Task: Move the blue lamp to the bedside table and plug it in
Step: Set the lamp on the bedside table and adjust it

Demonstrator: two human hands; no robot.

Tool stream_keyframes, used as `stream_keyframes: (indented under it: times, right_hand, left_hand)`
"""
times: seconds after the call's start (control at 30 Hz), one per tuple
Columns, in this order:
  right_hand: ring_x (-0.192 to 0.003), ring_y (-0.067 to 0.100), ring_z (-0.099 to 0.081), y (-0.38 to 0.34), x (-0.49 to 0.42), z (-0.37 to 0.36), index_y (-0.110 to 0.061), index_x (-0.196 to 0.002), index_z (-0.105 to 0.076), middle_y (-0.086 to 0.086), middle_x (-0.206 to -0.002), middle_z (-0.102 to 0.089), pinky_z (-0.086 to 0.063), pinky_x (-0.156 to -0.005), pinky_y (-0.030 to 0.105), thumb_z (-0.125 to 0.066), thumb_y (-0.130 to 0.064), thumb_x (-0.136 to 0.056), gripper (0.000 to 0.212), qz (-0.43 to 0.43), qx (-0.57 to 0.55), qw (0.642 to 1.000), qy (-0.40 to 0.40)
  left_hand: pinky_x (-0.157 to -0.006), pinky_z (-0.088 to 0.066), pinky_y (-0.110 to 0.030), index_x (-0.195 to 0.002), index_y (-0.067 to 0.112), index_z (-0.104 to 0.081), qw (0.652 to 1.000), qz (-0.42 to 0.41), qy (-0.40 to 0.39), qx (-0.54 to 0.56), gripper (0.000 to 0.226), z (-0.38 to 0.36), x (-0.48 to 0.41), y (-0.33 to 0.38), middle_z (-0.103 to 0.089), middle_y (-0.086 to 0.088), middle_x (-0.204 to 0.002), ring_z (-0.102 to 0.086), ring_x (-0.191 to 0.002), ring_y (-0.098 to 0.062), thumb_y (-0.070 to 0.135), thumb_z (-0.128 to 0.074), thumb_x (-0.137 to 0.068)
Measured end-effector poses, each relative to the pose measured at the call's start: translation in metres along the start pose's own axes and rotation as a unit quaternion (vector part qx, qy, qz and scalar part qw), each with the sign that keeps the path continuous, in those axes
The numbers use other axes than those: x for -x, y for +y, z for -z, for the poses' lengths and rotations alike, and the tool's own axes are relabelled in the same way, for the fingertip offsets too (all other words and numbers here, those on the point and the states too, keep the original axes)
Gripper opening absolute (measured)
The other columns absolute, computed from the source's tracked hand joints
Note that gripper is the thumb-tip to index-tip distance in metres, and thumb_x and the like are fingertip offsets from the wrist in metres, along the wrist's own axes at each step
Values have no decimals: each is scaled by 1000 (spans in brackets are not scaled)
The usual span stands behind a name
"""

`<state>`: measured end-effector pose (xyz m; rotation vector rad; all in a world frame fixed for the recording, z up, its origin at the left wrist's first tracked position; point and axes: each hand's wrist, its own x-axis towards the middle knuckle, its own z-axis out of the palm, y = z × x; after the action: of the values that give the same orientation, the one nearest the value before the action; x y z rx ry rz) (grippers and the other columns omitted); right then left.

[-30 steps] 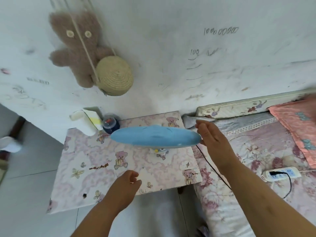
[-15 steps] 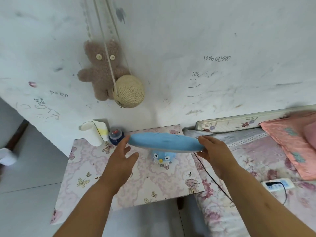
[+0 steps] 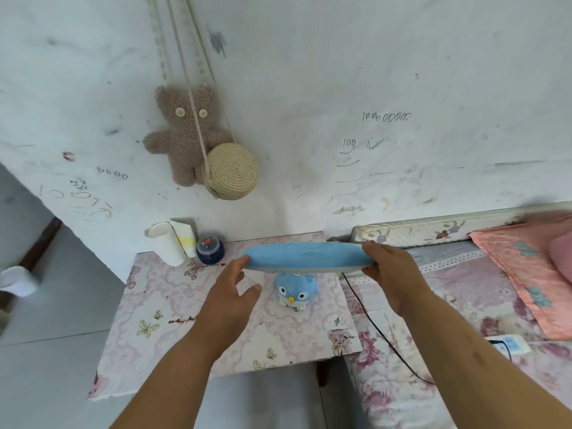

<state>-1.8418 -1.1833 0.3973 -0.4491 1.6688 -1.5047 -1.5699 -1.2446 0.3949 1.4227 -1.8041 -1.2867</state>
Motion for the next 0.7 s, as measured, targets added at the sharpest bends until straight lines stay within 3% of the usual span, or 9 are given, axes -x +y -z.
stream_keyframes:
  times: [0.23,0.37,0.47,0.6,0.7]
  right_hand:
    - [-89,13,-58,-8,-17,11,-17,-83,-62,-2,-94,-60,-49,-87,32,-57,-5,-89,14,1,32,999,-20]
    - [-91,12,-58,-4,-24,16,-16,-110,-60,-5,-97,-59,-49,-92,34,-57,-7,-88,24,8,66,997,-35]
    - [-102,21,-58,1,-22,18,-10,-126,-56,4,-112,-59,-45,-101,43,-58,-13,-88,38,6,103,994,-39]
    - [-108,37,-55,6,-16,20,-5,-108,-61,17,-109,-59,-43,-102,52,-60,-18,-86,26,3,140,989,-41]
    - [-109,29,-56,9,-12,21,-13,-115,-63,0,-106,-60,-44,-102,50,-60,-19,-87,29,10,150,987,-49]
  left_hand:
    - [-103,-44,-41,-139,44,-32,999,5,23,-48,55,-20,9,5,-41,8,-144,-41,-116,-5,30,-56,-92]
    - [-102,-43,-37,-141,43,-30,997,13,29,-65,57,-26,11,7,-40,6,-146,-39,-115,-4,32,-56,-92]
    - [-107,-42,-40,-142,39,-31,997,22,35,-70,57,-27,14,9,-38,4,-148,-40,-126,-9,32,-56,-91]
    - [-107,-42,-44,-145,33,-32,996,35,40,-65,58,-26,18,11,-38,0,-150,-37,-135,-14,29,-56,-92]
    - [-108,-41,-45,-145,31,-32,996,43,46,-66,58,-26,18,13,-39,-2,-149,-37,-136,-15,28,-55,-92]
